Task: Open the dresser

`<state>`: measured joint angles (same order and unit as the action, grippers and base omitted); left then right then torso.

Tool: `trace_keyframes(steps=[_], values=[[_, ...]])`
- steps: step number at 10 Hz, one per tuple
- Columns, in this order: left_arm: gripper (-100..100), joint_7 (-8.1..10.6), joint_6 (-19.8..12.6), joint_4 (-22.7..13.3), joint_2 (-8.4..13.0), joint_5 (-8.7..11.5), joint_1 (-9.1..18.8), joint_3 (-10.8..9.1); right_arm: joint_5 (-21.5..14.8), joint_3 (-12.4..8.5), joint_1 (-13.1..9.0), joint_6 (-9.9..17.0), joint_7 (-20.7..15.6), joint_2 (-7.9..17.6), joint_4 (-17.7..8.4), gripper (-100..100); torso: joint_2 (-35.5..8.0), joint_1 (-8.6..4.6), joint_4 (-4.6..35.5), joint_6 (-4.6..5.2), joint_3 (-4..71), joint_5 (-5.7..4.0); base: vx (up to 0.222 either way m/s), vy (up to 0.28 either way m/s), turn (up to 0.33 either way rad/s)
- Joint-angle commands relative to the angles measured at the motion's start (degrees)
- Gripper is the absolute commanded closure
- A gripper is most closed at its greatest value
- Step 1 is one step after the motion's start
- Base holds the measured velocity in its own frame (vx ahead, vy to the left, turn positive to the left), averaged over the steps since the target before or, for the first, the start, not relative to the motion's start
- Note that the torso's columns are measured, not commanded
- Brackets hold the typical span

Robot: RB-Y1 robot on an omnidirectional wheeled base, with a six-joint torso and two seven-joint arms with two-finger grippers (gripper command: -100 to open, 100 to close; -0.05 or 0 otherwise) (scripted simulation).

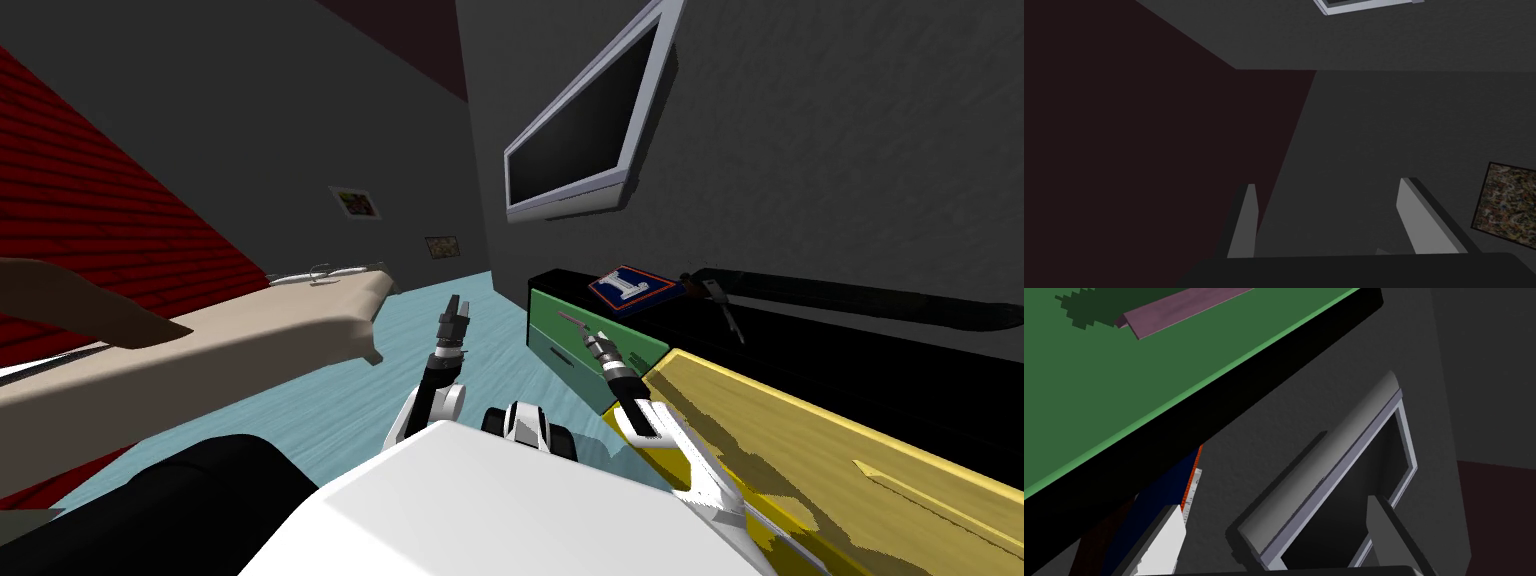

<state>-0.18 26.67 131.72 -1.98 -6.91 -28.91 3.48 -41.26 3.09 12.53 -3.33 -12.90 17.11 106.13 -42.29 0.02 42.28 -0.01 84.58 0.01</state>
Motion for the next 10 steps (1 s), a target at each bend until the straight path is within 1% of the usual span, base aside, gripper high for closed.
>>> trace_keyframes(steps=[1,2,3,4,5,6,7,8,9,10], values=[[0,0.0,0.0,0.0,0.0,0.0,0.0,0.0,-3.75,0.08,-1.13,1.18,-0.95,0.34,-3.14,-100,0.02,-0.05,0.0,0.02,0.0,-0.02,0.075,0.087,-0.037],[0,0.0,0.0,0.0,0.0,0.0,0.0,0.0,-5.95,0.47,-2.1,2.88,-1.55,1.1,-5.31,-100,-0.03,-0.15,0.01,0.01,-0.02,-0.05,0.104,0.09,-0.067],[0,0.0,0.0,0.0,0.0,0.0,-0.01,-0.01,-6.43,0.47,-2.1,2.88,-1.55,1.1,-5.31,-100,0.06,-0.09,-0.01,0.02,0.02,-0.04,0.08,0.086,-0.038],[0,0.0,0.0,0.0,0.01,0.0,0.0,-0.01,-8.8,0.85,-3.09,4.6,-2.14,1.88,-7.55,-100,-0.03,-0.05,0.0,0.01,-0.02,-0.02,0.073,0.126,-0.06],[0,0.0,0.0,0.0,0.0,0.0,0.0,0.0,-9.1,0.85,-3.09,4.6,-2.14,1.88,-7.55,-100,-0.04,0.1,0.02,0.01,-0.04,0.02,0.054,0.1,-0.052],[0,0.0,0.0,0.0,0.0,0.0,0.0,0.0,-11.32,1.24,-4.08,6.32,-2.73,2.69,-9.83,-100,-0.09,-0.01,0.03,0.01,-0.06,0.0,0.059,0.107,-0.059],[0,0.0,0.0,0.0,0.0,0.0,0.0,0.0,-11.75,1.24,-4.08,6.32,-2.73,2.69,-9.83,-100,-0.03,0.0,0.02,0.01,-0.03,-0.02,0.056,0.082,-0.038],[0,0.0,0.0,0.0,0.01,0.0,0.0,-0.01,-13.8,1.62,-5.07,8.03,-3.31,3.52,-11.96,-100,-0.02,-0.11,0.01,0.02,-0.02,-0.03,0.074,0.086,-0.055],[0,0.0,0.0,0.0,0.01,0.0,0.0,-0.01,-14.38,1.62,-5.07,8.03,-3.31,3.52,-12.15,-100,0.06,-0.07,-0.01,0.01,0.02,-0.03,0.067,0.084,-0.051],[0,0.0,0.0,0.0,0.01,0.0,0.0,-0.01,-16.47,2.0,-6.05,9.73,-3.88,4.36,-14.17,-100,0.03,-0.04,-0.01,0.01,0.01,-0.02,0.063,0.108,-0.073]])
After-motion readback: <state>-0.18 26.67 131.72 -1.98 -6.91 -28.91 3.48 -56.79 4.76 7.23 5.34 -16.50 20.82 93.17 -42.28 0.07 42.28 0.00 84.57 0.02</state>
